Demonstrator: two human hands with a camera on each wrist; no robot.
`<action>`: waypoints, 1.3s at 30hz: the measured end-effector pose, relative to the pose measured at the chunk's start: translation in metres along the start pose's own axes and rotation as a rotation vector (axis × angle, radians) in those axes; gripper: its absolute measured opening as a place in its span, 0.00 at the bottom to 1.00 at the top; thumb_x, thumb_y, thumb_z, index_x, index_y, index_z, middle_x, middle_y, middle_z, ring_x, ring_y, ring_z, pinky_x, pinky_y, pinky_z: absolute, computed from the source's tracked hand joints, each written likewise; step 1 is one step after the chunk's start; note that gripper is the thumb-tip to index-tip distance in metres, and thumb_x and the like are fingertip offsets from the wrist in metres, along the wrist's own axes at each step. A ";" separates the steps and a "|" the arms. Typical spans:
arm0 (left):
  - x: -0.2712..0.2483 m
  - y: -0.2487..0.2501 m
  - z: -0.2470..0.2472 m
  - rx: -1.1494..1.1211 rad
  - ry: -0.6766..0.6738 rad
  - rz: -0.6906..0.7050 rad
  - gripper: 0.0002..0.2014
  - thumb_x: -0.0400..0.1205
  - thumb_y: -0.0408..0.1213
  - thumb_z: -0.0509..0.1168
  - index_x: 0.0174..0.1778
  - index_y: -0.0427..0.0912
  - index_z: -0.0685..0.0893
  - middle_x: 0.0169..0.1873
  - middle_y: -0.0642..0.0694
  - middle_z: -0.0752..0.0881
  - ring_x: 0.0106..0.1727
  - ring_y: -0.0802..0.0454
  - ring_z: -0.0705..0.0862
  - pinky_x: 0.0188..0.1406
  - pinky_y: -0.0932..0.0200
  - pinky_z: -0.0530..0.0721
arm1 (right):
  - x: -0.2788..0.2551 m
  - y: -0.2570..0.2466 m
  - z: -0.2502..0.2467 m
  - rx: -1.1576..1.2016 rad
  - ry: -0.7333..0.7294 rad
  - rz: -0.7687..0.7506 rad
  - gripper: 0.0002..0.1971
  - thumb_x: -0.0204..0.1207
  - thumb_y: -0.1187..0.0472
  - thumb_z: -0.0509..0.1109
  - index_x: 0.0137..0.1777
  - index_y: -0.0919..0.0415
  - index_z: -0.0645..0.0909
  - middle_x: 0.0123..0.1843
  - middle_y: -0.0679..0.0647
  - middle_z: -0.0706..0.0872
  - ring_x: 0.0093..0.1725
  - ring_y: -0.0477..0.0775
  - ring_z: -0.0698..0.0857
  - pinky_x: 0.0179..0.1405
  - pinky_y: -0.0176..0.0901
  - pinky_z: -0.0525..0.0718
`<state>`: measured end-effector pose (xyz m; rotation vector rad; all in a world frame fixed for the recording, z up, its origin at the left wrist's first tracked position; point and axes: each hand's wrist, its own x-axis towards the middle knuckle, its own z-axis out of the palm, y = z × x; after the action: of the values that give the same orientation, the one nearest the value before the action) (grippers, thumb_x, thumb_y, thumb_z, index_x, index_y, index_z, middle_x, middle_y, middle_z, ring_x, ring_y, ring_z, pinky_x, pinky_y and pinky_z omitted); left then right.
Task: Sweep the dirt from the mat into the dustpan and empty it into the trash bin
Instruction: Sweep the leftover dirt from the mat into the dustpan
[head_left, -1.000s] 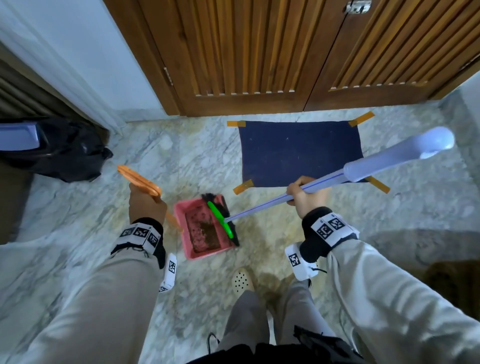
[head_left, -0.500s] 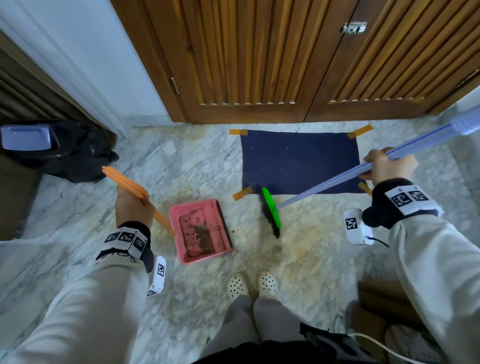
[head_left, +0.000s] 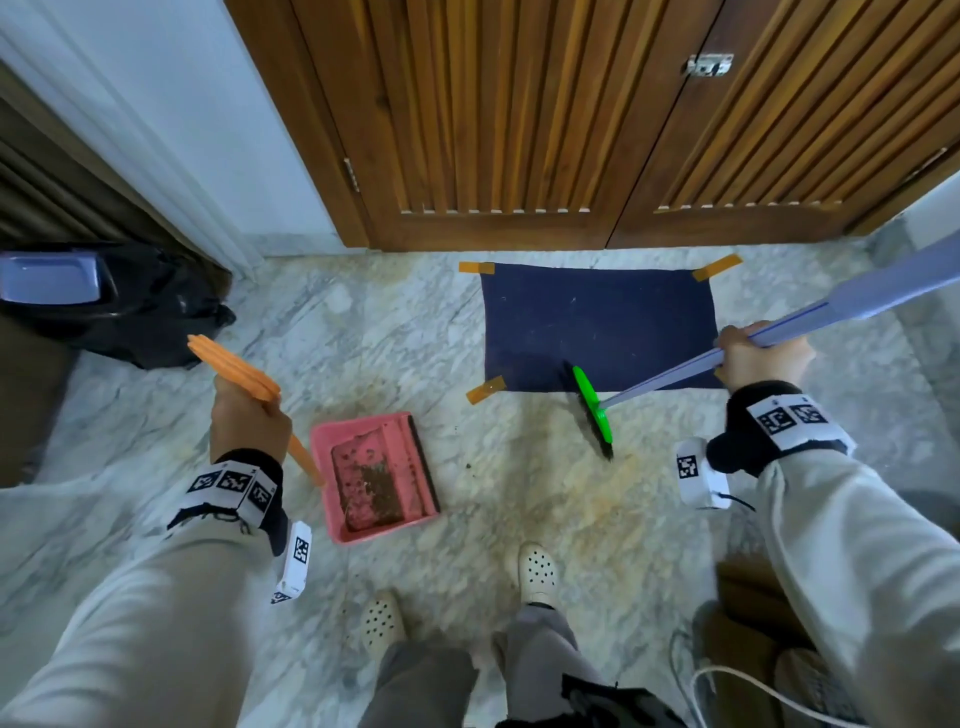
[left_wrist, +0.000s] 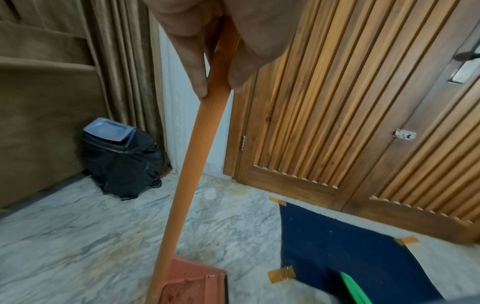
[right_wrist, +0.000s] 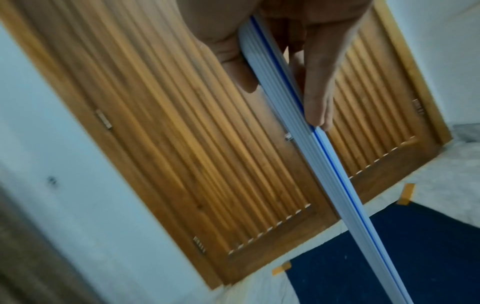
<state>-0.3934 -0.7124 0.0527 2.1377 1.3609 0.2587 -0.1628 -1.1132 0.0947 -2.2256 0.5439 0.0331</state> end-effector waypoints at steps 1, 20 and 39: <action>0.002 -0.005 -0.002 0.006 -0.009 0.018 0.18 0.77 0.23 0.62 0.62 0.31 0.69 0.52 0.27 0.82 0.54 0.29 0.81 0.42 0.49 0.72 | -0.014 0.001 0.013 -0.052 -0.048 -0.021 0.11 0.60 0.56 0.66 0.31 0.66 0.79 0.28 0.61 0.78 0.27 0.60 0.78 0.25 0.48 0.79; 0.068 -0.113 -0.069 -0.034 -0.186 0.161 0.19 0.77 0.24 0.62 0.63 0.30 0.69 0.52 0.28 0.83 0.55 0.32 0.82 0.45 0.51 0.75 | -0.220 -0.043 0.109 0.209 -0.105 0.033 0.08 0.61 0.66 0.72 0.29 0.70 0.77 0.26 0.60 0.81 0.24 0.56 0.83 0.27 0.55 0.88; 0.073 -0.176 -0.102 -0.010 -0.134 0.151 0.09 0.79 0.25 0.58 0.54 0.34 0.71 0.34 0.42 0.77 0.38 0.42 0.76 0.33 0.56 0.70 | -0.305 -0.009 0.183 -0.112 -0.349 -0.080 0.09 0.69 0.55 0.68 0.32 0.54 0.71 0.31 0.51 0.76 0.30 0.50 0.73 0.28 0.38 0.67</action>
<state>-0.5402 -0.5568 0.0246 2.2103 1.1231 0.1773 -0.4075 -0.8597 0.0423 -2.2791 0.2666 0.4117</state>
